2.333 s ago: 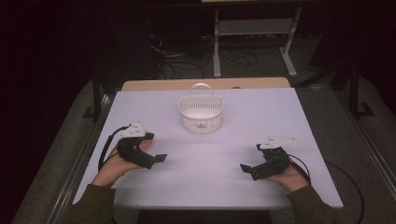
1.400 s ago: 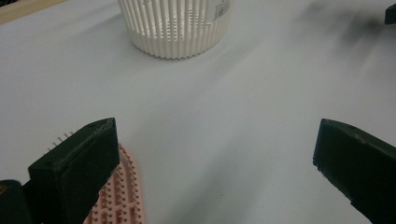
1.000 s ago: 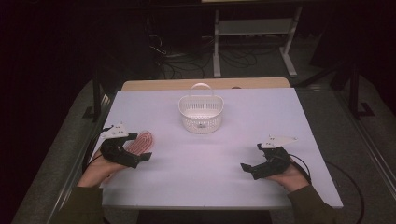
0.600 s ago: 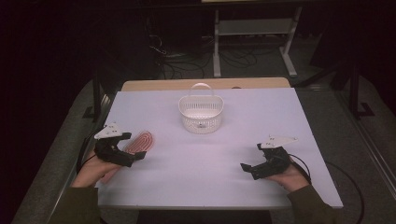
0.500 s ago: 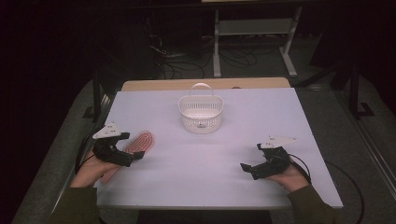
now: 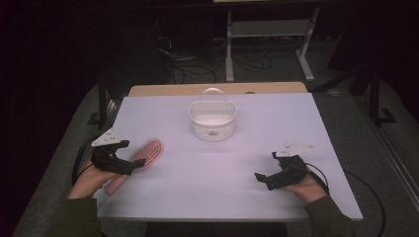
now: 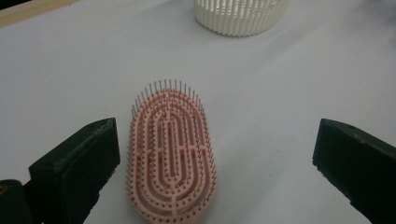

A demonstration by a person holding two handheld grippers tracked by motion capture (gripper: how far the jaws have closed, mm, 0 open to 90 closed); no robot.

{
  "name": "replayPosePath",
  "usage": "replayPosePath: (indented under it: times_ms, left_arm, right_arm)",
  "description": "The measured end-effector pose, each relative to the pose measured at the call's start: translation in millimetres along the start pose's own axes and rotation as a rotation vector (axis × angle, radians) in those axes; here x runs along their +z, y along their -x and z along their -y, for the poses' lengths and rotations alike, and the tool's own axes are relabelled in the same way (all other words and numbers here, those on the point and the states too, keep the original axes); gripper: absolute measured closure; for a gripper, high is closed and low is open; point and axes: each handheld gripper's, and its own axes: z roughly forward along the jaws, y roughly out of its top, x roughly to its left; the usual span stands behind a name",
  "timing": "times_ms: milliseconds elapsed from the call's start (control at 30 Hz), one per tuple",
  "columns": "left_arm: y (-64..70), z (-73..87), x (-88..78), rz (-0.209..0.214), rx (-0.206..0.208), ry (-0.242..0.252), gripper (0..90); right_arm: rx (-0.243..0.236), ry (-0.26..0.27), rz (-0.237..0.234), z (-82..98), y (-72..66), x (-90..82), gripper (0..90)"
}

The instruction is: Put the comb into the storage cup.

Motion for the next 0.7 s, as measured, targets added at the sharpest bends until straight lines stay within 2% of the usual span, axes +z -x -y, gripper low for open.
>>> replayPosePath:
  times_ms: [700]
  left_arm:
    - [-13.3,8.9,-7.2,-0.06,-0.045,-0.035,0.7]
  right_arm:
    - [-0.002,0.0,0.001,0.0,0.0,0.0,0.0]
